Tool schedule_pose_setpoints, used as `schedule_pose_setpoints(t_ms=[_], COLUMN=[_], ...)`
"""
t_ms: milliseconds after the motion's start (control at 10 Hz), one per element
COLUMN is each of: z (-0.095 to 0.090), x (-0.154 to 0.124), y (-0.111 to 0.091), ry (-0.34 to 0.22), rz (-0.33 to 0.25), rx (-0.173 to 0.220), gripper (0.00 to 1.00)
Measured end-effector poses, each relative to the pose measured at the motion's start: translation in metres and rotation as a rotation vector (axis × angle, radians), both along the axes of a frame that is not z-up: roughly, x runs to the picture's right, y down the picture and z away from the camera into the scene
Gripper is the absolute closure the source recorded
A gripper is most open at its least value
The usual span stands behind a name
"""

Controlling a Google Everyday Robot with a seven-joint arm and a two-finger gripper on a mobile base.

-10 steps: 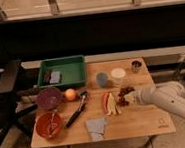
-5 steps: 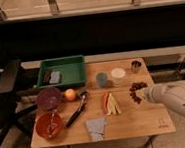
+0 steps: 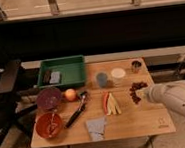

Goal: Place grapes in paper cup

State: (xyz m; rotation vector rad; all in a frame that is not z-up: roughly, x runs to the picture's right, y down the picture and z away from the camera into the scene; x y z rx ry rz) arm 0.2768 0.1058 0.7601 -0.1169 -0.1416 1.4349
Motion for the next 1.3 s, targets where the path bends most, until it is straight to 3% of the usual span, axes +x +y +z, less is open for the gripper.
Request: schedule_pose_setpoints(t_ms=[400, 600, 900, 1300], z=[0.017, 0.016, 0.005, -0.006], x=[0.058, 0.070, 0.073, 0.043], y=[-0.054, -0.083, -0.119, -0.155], ry=[0.093, 0.124, 0.123, 0.071], rz=[0.110, 0.139, 0.146, 0.099], rx=[0.036, 0.067, 0.131, 0.204], gripper=[1.00, 1.00, 1.00, 1.00])
